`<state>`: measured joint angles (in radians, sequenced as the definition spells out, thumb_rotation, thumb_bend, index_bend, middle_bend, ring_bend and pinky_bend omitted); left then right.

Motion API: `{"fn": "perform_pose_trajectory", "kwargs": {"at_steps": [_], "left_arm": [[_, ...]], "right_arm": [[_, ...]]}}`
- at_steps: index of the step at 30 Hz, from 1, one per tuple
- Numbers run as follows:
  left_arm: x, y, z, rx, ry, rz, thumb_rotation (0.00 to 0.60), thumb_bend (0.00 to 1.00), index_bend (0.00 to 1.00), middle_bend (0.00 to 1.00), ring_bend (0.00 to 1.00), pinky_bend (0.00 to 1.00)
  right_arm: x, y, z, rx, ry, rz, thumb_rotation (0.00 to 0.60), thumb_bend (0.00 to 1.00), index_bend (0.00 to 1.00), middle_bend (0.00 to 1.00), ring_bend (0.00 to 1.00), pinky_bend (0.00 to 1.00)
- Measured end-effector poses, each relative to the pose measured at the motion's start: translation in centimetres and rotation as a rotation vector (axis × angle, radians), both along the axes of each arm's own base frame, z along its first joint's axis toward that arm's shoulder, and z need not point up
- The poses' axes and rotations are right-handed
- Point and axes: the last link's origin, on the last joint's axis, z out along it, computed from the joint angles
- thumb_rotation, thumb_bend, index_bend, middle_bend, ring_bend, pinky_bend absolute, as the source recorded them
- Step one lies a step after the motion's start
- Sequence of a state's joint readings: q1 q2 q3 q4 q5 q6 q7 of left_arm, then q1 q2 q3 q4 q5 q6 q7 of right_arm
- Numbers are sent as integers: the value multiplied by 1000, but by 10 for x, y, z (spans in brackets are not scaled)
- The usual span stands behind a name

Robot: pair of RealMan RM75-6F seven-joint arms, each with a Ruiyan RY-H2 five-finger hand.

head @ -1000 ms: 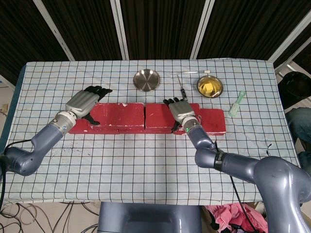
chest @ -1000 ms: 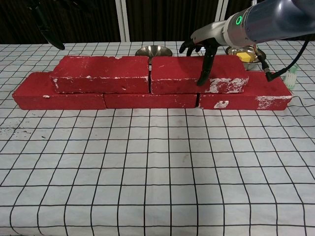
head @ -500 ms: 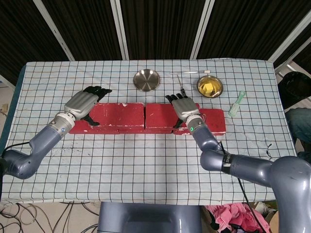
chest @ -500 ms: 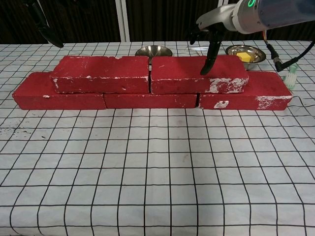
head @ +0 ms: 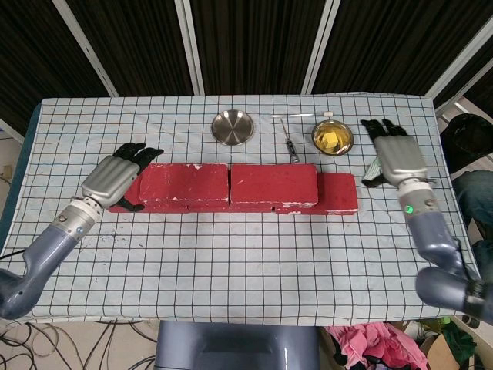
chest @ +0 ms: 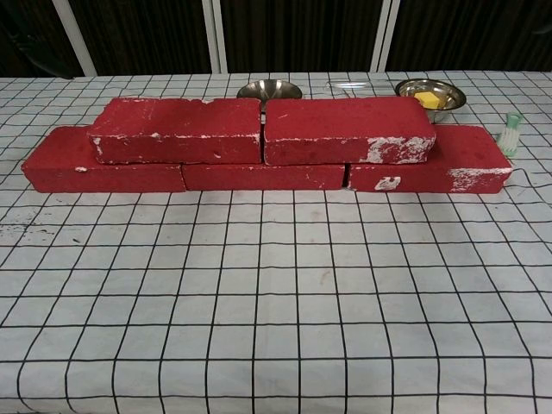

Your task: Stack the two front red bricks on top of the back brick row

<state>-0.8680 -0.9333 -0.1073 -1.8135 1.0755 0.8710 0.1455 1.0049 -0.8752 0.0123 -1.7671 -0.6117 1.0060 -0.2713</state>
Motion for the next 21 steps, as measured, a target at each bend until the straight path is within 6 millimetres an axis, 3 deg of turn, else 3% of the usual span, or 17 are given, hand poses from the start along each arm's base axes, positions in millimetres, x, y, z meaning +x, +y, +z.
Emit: {"fn": "perform_pose_trajectory", "kwargs": {"at_steps": [5, 11, 17, 21], "left_arm": [[-24, -33, 10, 69, 14, 0, 600, 0, 29, 88, 0, 50], [-69, -89, 20, 170, 17, 33, 600, 0, 29, 88, 0, 41], [-129, -161, 25, 278, 17, 101, 600, 0, 30, 88, 0, 34], [-160, -204, 22, 327, 18, 122, 600, 0, 31, 86, 0, 31]], "right_arm": [[-59, 60, 29, -64, 25, -29, 600, 32, 0, 63, 15, 127], [-108, 146, 44, -115, 8, -58, 600, 32, 0, 63, 12, 127], [-126, 216, 28, -133, -17, -60, 600, 32, 0, 63, 12, 127], [-131, 240, 3, -137, -17, -36, 600, 32, 0, 63, 12, 127]]}}
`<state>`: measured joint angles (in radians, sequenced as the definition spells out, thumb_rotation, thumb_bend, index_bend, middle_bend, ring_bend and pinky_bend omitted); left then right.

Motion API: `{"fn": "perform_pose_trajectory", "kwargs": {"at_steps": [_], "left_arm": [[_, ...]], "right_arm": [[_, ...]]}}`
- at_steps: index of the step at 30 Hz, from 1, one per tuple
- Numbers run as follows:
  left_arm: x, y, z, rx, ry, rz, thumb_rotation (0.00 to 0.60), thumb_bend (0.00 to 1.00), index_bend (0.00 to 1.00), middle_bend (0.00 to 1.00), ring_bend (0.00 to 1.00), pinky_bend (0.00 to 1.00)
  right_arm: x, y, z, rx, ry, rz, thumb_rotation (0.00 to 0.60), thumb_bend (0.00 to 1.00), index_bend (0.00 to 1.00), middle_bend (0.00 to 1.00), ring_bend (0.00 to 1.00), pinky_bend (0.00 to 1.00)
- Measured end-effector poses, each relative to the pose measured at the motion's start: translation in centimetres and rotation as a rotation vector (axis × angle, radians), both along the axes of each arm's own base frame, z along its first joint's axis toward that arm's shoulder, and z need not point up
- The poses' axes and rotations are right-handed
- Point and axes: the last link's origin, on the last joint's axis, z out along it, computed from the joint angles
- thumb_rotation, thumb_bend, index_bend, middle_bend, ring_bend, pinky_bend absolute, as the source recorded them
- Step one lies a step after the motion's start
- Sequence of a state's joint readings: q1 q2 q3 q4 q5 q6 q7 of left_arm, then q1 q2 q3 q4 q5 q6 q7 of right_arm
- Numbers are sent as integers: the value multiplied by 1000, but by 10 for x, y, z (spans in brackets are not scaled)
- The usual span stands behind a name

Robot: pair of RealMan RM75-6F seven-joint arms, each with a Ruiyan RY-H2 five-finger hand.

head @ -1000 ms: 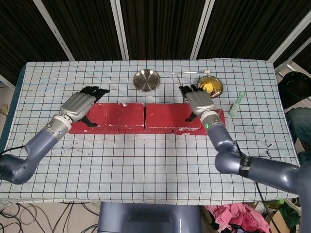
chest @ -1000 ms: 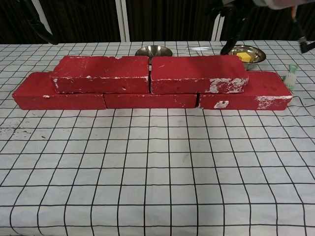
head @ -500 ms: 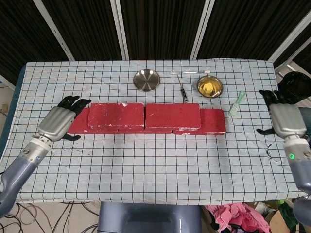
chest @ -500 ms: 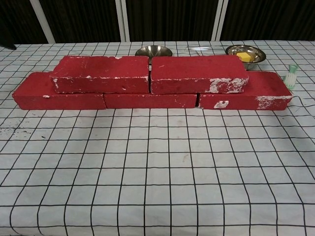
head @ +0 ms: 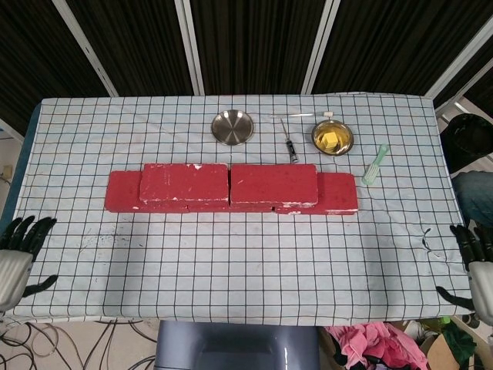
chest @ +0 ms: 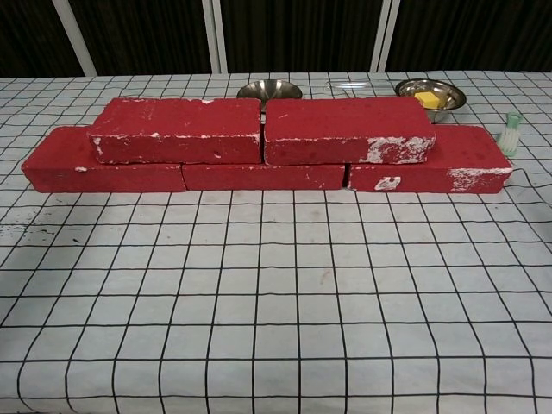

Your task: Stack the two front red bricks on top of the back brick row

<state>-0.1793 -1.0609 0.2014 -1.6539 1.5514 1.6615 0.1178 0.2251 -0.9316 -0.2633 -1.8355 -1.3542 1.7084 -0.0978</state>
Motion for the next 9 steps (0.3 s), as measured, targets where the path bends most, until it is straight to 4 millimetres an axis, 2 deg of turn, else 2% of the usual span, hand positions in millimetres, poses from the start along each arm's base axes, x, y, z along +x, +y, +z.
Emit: {"fn": "perform_pose_trajectory", "kwargs": {"at_steps": [3, 5, 9], "left_arm": [[-11, -24, -5, -3, -29, 1, 600, 0, 31, 86, 0, 31], [-10, -29, -7, -9, -44, -7, 600, 0, 31, 85, 0, 31], [-12, -30, -9, -22, -60, -8, 600, 0, 30, 85, 0, 31]], "right_arm": [[-7, 14, -18, 6, 16, 14, 600, 32, 0, 63, 12, 127], [-8, 20, -27, 7, 14, 24, 600, 33, 0, 63, 12, 127], [-8, 20, -31, 12, 19, 35, 600, 32, 0, 63, 12, 127]]}}
